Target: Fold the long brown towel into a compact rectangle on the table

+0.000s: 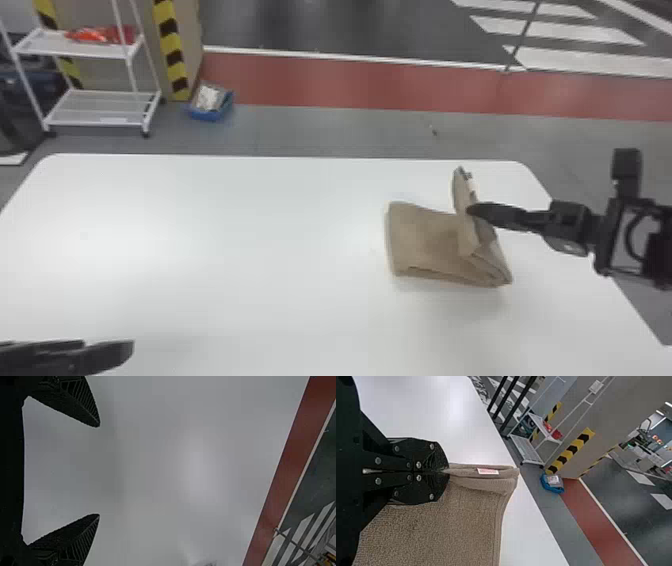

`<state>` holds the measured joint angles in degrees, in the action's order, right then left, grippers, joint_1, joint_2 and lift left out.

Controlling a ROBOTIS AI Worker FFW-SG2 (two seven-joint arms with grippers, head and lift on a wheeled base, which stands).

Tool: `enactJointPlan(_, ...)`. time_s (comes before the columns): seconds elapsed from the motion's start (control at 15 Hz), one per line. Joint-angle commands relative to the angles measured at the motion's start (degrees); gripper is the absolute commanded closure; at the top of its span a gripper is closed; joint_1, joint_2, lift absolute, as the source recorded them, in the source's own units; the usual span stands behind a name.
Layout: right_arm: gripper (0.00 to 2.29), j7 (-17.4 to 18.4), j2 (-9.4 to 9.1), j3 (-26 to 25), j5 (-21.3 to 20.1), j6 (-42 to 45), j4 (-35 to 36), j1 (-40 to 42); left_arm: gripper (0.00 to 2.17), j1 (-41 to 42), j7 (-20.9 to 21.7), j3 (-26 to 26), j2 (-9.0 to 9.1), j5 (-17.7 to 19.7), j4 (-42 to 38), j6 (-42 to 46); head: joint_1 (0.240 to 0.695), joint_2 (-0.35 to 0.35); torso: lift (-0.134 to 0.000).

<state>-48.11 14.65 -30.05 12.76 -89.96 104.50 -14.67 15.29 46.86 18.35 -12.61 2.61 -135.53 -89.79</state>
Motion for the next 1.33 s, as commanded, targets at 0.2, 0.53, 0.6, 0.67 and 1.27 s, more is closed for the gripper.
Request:
enactJointPlan(0.2,1.42,1.79,-3.31,4.65,-1.51,-0.12,-1.76,0.00,0.07,0.45,0.08,0.90,-0.04,0.20,0.17,-0.24,0.695,-0.052,-0.124)
enactJointPlan(0.53,1.42,4.26,-3.92,2.63,-1.07,-0.12,-4.13,0.70,0.07,0.71,0.25,1.51,-0.04,0.29,0.26,-0.24,0.695,-0.029,-0.124)
enactJointPlan(0.6,1.42,4.43,-4.63,1.14,-0.46,-0.12,-4.13,1.05,0.07,0.71,0.25,1.51,-0.04,0.38,0.26,-0.24,0.695,-0.031,-0.124)
enactJointPlan(0.67,1.42,4.61,-5.15,-0.27,0.33,-0.12,-4.13,1.14,0.07,0.71,0.25,1.51,-0.04,0.38,0.26,-0.24,0.695,-0.034,-0.124)
enactJointPlan(1.27,0.03,7.07,-6.82,-2.03,8.95,10.02,-4.13,4.04,0.07,0.71,0.16,1.43,-0.04,0.29,0.35,-0.24,0.695,-0.046,-0.124)
